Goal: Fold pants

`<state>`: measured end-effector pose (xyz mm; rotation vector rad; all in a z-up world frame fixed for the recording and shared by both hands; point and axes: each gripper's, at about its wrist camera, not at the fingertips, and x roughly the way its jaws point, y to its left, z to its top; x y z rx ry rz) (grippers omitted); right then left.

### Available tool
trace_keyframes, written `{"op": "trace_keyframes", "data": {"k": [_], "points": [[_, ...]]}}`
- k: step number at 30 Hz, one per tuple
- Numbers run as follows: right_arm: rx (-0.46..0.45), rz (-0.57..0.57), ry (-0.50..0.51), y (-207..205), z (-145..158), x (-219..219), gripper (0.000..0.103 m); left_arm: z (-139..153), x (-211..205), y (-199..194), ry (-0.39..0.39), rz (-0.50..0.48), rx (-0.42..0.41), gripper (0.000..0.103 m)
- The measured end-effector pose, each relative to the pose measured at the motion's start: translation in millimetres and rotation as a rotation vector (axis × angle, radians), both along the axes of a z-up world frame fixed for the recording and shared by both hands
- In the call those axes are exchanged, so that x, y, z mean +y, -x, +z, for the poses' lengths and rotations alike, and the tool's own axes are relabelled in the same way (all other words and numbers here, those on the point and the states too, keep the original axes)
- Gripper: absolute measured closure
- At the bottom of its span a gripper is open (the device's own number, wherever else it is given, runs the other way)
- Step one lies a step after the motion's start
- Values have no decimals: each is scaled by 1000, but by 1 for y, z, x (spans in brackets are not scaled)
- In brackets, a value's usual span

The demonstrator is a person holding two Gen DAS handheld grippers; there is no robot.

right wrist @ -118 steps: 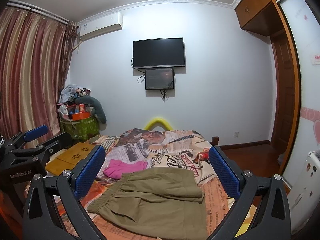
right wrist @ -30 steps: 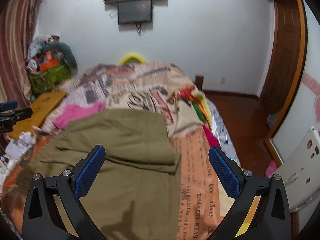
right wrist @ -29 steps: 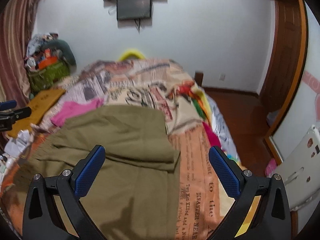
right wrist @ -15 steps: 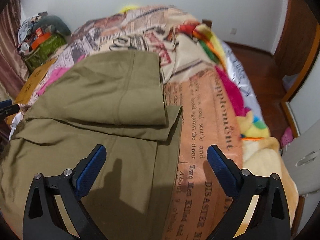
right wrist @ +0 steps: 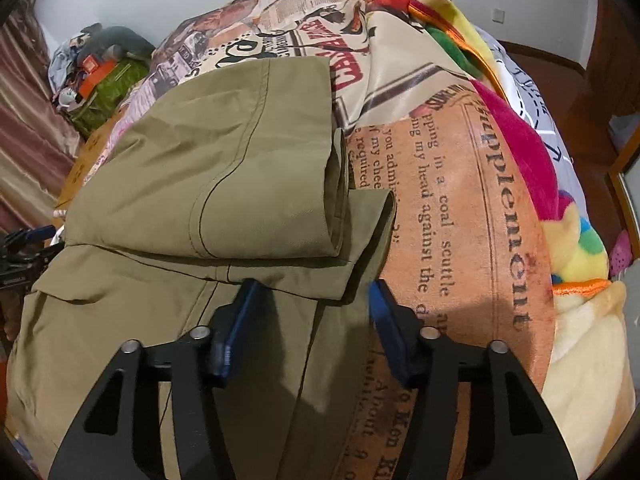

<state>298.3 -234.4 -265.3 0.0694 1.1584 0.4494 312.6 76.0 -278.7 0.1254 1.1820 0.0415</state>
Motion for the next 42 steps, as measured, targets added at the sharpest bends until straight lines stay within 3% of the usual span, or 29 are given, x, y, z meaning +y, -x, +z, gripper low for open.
{"op": "trace_keyframes", "data": {"k": [4, 6, 8, 10, 13, 15, 22, 30, 33, 36, 40, 42], "points": [[29, 0, -38, 1, -7, -3, 61, -3, 0, -2, 19, 6, 9, 20], [24, 9, -43, 2, -8, -3, 72, -3, 3, -3, 51, 11, 17, 25], [7, 8, 3, 4, -8, -1, 90, -3, 2, -3, 69, 7, 19, 30], [-10, 14, 26, 5, -7, 0, 95, -2, 0, -2, 57, 4, 15, 32], [-32, 28, 79, 11, -5, 2, 97, -1, -6, 0, 35, -12, 7, 38], [-32, 33, 95, 13, -5, 2, 98, 0, -9, 1, 45, -33, 10, 49], [8, 28, 97, 25, -8, -8, 98, -9, -9, -1, -7, -30, -23, 47], [21, -13, 74, 30, 5, -17, 93, 1, 2, 2, 18, 5, -27, 42], [-12, -31, 51, 34, 19, -24, 93, 16, 12, 7, -8, 34, -77, 42], [-51, -44, 21, 30, 33, -29, 88, 25, 27, 4, 19, 68, -88, 41], [-112, -58, 6, 18, 44, -21, 58, 27, 37, -7, 50, 98, -80, 39], [-125, -58, 0, 10, 45, -13, 53, 23, 35, -15, 66, 95, -67, 33]]}}
